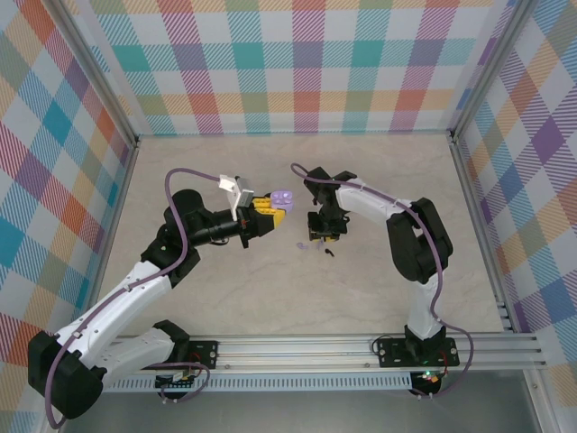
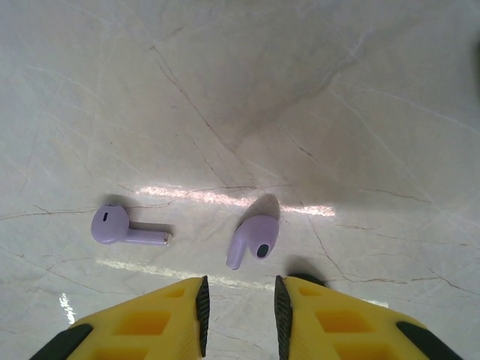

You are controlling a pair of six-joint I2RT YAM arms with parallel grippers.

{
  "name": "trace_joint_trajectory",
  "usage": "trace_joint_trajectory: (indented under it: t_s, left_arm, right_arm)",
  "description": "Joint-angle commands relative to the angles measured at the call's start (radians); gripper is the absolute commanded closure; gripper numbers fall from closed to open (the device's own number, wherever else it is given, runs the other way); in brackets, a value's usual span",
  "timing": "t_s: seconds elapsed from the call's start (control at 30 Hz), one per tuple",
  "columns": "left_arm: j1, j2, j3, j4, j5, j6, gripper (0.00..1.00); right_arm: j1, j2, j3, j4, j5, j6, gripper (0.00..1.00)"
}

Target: Insert the wireless bluetooth earbuds into the charging case

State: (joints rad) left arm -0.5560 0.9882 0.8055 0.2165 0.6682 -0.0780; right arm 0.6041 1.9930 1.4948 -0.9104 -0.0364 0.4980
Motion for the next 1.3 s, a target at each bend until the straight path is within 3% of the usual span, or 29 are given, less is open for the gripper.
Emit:
trace_joint_trajectory:
  t_s: [0.0, 0.53, 0.9, 1.27]
  left_arm:
    - [-0.016, -0.001, -0.006, 0.034, 0.008, 0.014, 0.87]
    - [-0.016, -0.004, -0.010, 0.030, 0.008, 0.012, 0.86]
    - [-0.017, -0.008, -0.011, 0.028, 0.004, 0.011, 0.86]
    - [-0.016, -0.009, -0.009, 0.025, 0.004, 0.010, 0.86]
  right_arm:
    - [0.006, 0.043, 0.027, -0.014, 0.000, 0.031, 0.69]
    - [0.010, 0.122, 0.046, 0.007, -0.001, 0.047, 0.71]
    - [0.017, 0.140, 0.083, -0.026, 0.053, -0.064, 0.77]
    - [0.019, 0.153, 0.126, -0.067, 0.072, -0.168, 0.66]
